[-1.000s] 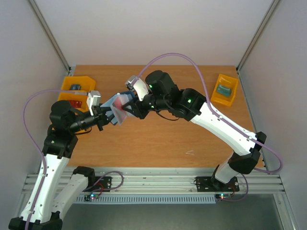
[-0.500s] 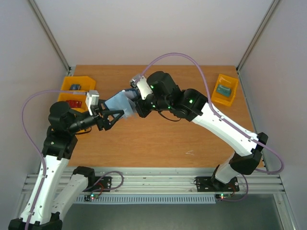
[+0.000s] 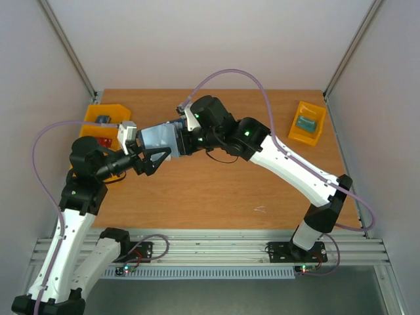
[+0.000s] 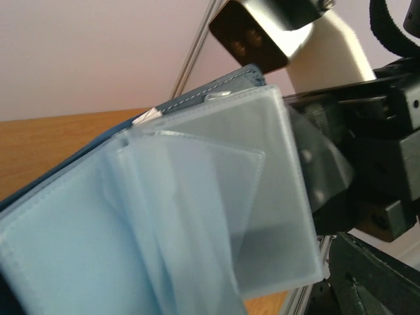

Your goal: Take the credit cards out of the card holder

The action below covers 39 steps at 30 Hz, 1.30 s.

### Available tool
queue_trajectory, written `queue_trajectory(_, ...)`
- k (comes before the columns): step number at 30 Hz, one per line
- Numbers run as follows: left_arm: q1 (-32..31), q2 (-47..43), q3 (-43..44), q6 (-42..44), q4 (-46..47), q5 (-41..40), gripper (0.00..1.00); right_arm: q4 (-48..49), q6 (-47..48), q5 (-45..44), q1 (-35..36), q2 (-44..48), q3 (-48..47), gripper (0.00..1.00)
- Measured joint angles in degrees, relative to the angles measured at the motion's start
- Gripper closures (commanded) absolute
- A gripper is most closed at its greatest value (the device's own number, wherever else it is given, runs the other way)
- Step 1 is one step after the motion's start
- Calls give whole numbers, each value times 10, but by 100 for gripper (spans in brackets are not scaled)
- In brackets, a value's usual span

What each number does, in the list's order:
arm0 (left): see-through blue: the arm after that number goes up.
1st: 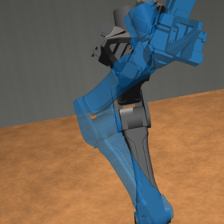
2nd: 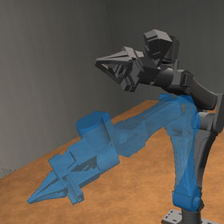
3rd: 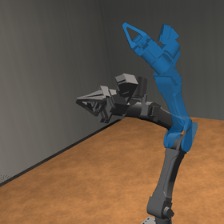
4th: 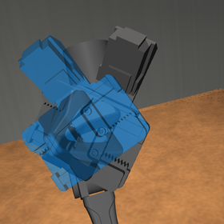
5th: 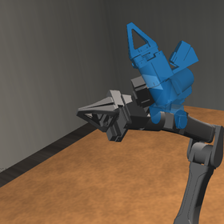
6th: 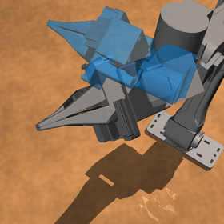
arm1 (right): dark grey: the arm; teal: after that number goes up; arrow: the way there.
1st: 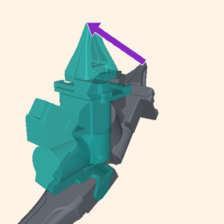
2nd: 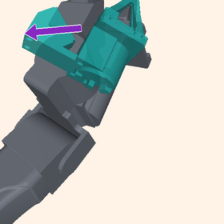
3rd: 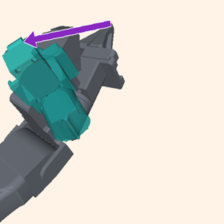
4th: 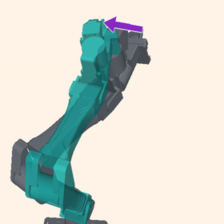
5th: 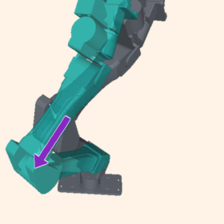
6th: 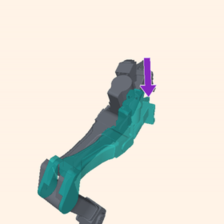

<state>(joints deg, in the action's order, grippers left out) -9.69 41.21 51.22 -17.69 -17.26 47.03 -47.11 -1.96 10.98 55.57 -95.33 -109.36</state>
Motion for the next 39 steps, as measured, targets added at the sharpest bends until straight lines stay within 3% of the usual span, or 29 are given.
queue_trajectory(20,-16,41,23,23,-38,-60,1,-26,-46,-7,3,-62,-61,99)
queue_trajectory(33,-17,41,23,-13,-9,-32,1,-30,-45,-7,4,-62,-64,99)
queue_trajectory(37,-17,42,23,-30,-1,-27,17,-31,-43,-7,4,-62,-65,99)
queue_trajectory(39,-17,42,23,-30,-7,-35,20,-31,-40,-7,4,-62,-65,99)
